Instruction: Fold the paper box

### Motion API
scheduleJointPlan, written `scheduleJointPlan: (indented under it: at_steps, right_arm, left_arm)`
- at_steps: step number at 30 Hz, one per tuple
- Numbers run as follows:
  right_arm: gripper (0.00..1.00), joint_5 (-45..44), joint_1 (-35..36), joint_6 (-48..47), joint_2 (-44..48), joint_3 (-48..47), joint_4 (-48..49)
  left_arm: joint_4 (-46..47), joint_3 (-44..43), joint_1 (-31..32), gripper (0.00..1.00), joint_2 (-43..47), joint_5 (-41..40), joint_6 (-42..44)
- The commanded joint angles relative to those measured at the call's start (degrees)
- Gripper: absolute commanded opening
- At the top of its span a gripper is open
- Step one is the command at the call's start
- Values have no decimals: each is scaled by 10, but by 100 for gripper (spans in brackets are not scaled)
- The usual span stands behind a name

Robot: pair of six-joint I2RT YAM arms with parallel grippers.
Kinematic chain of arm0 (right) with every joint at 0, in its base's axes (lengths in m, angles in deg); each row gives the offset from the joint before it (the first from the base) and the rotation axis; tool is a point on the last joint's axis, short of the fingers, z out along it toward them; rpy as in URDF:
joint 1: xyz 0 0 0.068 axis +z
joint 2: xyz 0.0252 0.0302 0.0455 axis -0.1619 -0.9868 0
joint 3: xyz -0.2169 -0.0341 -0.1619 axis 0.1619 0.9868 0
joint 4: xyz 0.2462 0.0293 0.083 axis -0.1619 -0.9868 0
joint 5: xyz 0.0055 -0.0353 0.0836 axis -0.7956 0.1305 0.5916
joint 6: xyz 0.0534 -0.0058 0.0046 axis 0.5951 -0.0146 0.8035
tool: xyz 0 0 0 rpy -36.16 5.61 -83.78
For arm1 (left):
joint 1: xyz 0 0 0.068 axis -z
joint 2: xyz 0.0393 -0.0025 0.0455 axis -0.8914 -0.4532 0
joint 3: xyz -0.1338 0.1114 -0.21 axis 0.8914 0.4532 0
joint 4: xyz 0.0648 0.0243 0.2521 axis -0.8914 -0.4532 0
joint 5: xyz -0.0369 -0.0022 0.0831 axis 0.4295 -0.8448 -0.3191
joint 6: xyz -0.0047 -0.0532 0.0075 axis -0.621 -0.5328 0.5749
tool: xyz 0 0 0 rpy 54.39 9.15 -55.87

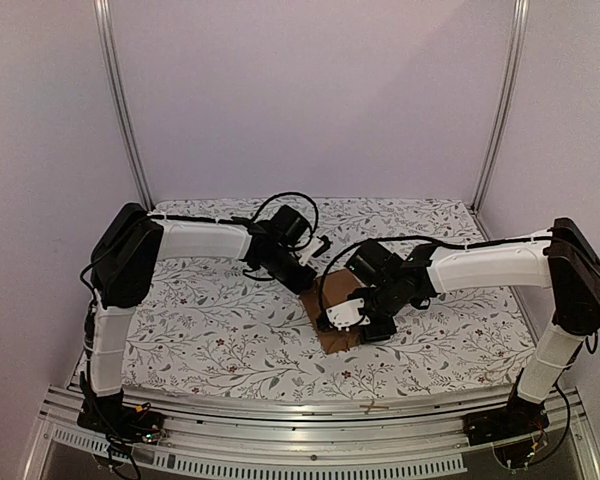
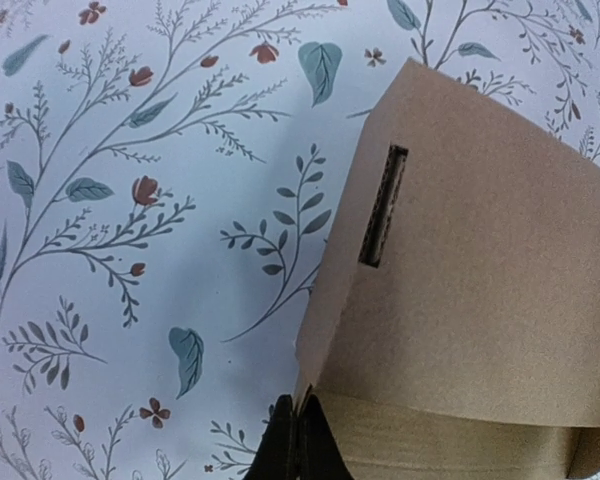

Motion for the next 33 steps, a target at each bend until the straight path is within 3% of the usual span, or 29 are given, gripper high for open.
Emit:
scheduleJointPlan:
  at_steps: [1, 6, 12, 20, 25, 33]
  right_arm:
    - [62, 41, 7, 0, -47, 25, -60]
    - [63, 37, 1, 8, -27, 24, -61]
    - [70, 54, -14, 30, 28, 0, -85]
    - [74, 108, -51, 56, 88, -49, -146]
    - [75, 161, -97, 87, 93, -74, -155]
    - [77, 214, -166, 175, 47, -111, -155]
  left_arm:
    - [11, -11, 9, 0, 7, 41, -4]
    - [33, 38, 8, 0, 59, 22, -7]
    - [76, 110, 9, 19, 114, 9, -16]
    - [151, 217, 10, 33, 196, -13, -42]
    - [177, 224, 6, 41, 174, -12, -65]
    - [195, 194, -21, 46, 105, 33, -63]
